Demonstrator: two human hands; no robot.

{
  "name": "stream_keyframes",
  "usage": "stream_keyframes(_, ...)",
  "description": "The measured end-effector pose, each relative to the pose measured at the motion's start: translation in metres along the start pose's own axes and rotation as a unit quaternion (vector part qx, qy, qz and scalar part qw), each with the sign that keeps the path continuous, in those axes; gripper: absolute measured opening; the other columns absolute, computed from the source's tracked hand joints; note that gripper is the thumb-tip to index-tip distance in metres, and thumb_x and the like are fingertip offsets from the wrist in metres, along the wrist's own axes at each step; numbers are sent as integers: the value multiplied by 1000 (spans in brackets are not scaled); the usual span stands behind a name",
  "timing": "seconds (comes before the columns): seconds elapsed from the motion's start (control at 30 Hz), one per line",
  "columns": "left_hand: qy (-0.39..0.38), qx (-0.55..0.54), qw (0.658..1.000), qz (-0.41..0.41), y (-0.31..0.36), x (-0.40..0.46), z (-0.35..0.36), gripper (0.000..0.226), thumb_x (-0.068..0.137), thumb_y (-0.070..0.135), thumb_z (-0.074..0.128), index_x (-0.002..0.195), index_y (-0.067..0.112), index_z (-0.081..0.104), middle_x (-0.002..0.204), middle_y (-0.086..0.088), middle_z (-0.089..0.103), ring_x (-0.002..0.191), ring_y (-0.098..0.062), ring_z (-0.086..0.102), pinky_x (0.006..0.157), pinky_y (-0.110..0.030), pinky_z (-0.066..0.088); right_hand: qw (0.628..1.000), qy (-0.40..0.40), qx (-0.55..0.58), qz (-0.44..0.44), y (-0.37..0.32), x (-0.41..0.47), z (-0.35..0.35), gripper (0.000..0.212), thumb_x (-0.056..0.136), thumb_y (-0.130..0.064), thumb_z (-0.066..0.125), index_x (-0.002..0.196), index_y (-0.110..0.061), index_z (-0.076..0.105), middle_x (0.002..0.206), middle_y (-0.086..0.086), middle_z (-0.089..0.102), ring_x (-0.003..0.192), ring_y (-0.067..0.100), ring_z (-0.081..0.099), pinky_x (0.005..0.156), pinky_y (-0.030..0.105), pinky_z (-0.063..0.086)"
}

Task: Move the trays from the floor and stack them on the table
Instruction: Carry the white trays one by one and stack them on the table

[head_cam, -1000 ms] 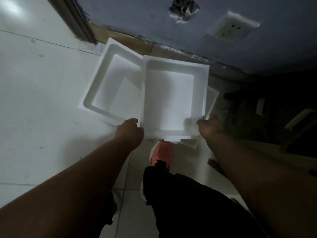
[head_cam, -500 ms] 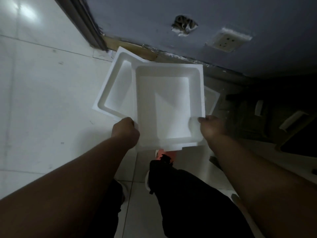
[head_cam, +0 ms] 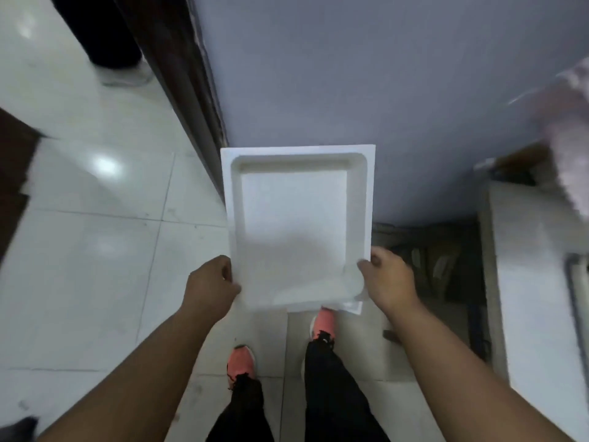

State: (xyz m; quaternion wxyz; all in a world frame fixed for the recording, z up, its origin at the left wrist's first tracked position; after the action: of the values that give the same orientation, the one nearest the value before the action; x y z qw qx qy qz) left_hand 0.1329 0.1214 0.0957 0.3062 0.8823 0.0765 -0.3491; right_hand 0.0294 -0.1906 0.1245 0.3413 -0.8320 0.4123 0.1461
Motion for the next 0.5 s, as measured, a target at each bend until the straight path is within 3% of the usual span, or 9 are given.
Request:
stream_keyframes(0.1, 14, -49, 998, 26, 39, -42, -68, 21, 74, -6, 69, 68, 3, 51, 76, -16, 65, 63, -28, 67, 48, -30, 57, 995, 49, 32, -77, -60, -57, -62, 11, 95, -20, 57, 94, -30, 63, 85, -11, 64, 75, 2, 58, 60, 10, 37)
stream_keyframes(0.17, 20, -56, 997, 52, 61, -72, -107, 28, 78, -4, 70, 66, 7, 47, 73, -14, 62, 58, -25, 64, 37, -20, 42, 989, 76, 68, -108, -85, -96, -95, 13, 95, -23, 58, 98, -31, 68, 91, -10, 69, 82, 5, 63, 66, 16, 45)
stream_keyframes(0.33, 56, -27, 982, 177, 123, -164, -201, 33, 77, -3, 71, 62, 19, 52, 71, -13, 67, 56, -22, 55, 51, -24, 43, 971, 152, 100, -152, -120, -199, -166, 15, 96, -25, 58, 104, -25, 71, 94, -5, 70, 83, 11, 65, 73, 30, 59)
stream_keyframes(0.5, 98, 22, 957, 273, 177, -233, -248, 23, 76, 4, 77, 74, 23, 65, 72, -2, 68, 68, -24, 62, 61, -36, 53, 940, 281, 45, -189, -132, -262, -222, 19, 94, -24, 62, 110, -20, 72, 94, 0, 71, 79, 16, 61, 70, 26, 51)
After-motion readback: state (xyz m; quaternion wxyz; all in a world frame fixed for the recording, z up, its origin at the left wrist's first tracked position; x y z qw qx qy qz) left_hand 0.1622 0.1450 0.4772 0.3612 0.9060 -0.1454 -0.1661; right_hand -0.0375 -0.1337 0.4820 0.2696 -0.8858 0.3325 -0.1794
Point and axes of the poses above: each hand's wrist, its own x-axis towards the middle knuckle, its own z-axis out of the palm, y = z × x, the point moved 7 cm from there along x, towards the middle knuckle
